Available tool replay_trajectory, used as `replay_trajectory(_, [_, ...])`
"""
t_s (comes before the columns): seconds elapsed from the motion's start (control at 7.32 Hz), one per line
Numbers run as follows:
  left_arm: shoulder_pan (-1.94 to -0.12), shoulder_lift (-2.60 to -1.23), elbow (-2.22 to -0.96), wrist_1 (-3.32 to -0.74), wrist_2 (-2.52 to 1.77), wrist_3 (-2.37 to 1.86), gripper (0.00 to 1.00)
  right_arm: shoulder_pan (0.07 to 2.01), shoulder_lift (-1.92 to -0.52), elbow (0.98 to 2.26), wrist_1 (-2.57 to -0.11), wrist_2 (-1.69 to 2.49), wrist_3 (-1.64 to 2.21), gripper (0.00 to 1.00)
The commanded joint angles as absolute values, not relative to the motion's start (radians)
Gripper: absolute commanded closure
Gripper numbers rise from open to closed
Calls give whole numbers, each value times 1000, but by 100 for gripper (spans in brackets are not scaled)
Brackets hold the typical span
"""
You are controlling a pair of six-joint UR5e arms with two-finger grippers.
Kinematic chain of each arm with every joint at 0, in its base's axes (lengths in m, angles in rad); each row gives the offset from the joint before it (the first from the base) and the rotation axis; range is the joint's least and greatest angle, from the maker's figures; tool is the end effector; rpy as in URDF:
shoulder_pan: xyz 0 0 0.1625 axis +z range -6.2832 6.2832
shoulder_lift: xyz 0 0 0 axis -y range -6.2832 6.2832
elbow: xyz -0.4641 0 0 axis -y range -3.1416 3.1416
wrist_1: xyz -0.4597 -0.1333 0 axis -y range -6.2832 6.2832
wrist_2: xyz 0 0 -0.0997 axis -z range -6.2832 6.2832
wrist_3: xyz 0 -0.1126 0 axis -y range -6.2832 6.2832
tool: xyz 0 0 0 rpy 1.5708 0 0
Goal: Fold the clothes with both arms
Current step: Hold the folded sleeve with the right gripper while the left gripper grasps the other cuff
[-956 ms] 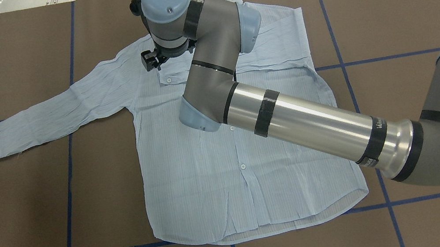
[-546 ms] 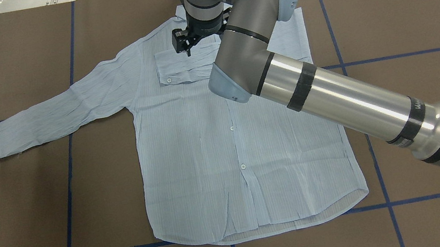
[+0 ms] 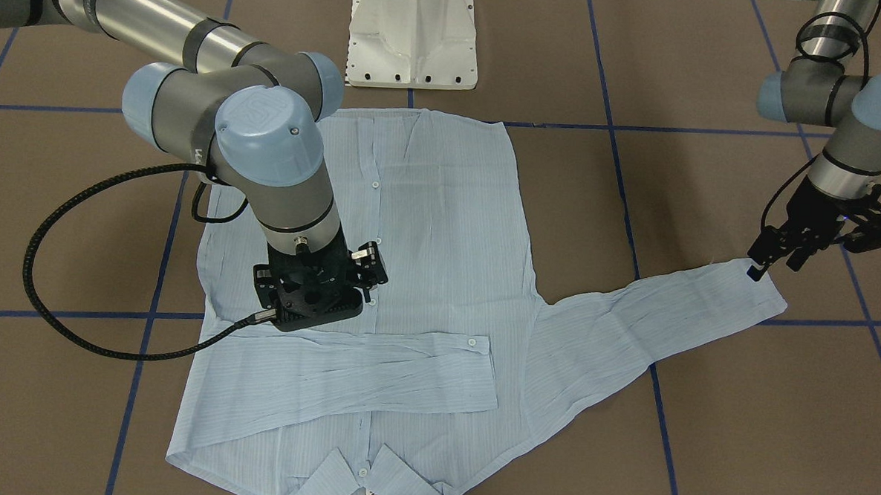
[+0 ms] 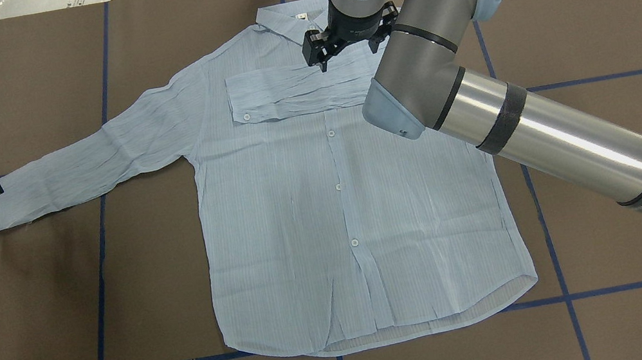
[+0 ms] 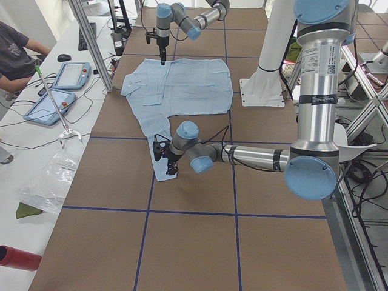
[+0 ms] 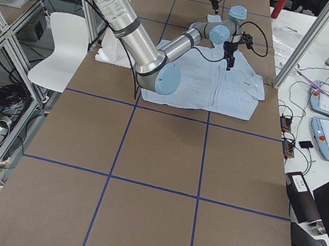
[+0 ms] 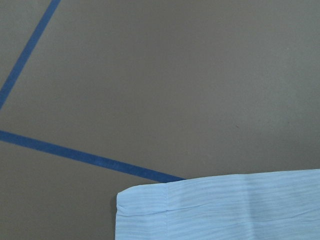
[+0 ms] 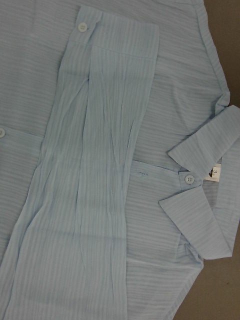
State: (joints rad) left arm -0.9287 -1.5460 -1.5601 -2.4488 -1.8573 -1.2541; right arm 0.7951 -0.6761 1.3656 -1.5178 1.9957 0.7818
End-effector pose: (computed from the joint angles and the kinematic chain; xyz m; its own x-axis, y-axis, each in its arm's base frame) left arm 0.2750 -0.5372 0.6403 0.5787 -0.2750 -0.7678 0.4858 0.8724 0.0537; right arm -0.5398 -0.6745 0.1686 0.6866 -0.2233 0.6919 0.0453 0.9630 0.2658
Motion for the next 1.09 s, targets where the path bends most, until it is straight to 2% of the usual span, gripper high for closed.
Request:
replay_trajectory(0.0, [-899, -1545, -1519, -2448, -1795, -1267, 11, 796, -684, 1370, -1516, 1999, 784, 0])
replay_trajectory(0.27, [-896, -1545, -1503, -2450, -1781, -1261, 17, 796, -684, 1377, -1517, 1997, 792, 0])
replay_trajectory(0.55, [-882, -1545, -1499, -2450, -1781, -1258, 28, 796, -686, 1378, -1517, 1997, 792, 0])
replay_trajectory(0.96, [-873, -1545, -1497, -2448, -1779, -1258, 32, 793, -693, 1378, -1516, 1996, 792, 0])
